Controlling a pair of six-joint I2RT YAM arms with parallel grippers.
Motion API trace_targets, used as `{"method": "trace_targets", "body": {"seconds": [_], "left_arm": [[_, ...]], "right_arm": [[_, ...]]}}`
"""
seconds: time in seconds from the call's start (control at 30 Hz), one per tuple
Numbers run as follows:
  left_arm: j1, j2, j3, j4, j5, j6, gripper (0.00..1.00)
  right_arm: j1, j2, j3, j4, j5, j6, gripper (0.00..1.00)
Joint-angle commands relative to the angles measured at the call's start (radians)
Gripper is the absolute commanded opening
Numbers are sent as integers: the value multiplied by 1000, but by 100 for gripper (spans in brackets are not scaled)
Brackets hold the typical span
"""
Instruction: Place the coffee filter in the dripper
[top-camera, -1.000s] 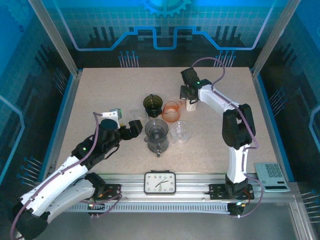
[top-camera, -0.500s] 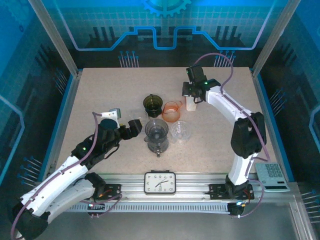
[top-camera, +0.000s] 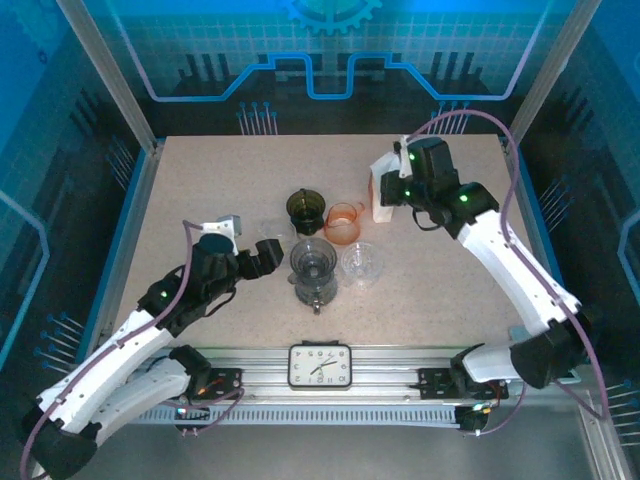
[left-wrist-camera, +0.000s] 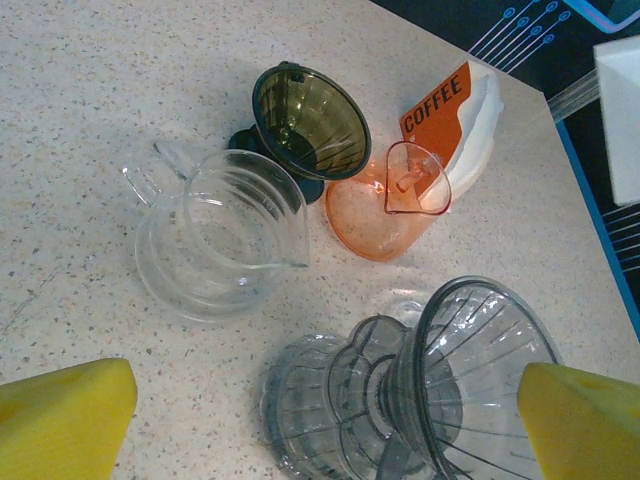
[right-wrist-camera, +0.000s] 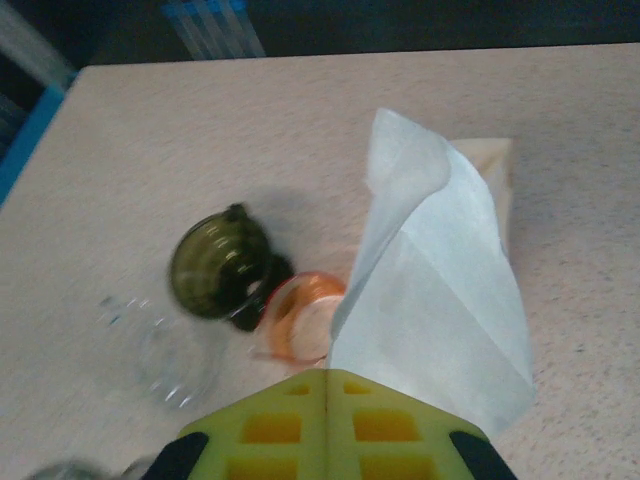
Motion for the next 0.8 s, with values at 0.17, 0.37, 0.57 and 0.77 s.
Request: {"method": "trace_targets", "body": {"seconds": [0.17,0.37,0.57,0.77], "left_arm": [[9,40,75,-144,52,18,97],[11,68,97,-204,54,2,98],[10,60,92,-218,97,0,99],[11,40,69,-216,115,-5,99]], "right_arm": [[203,-114,64,-336,-184,-98,0],[331,-77,150,-451,-186,-79,0],[387,50,270,-567,-160,-73,0],[411,201,386,-678,-121,-78,0]]}}
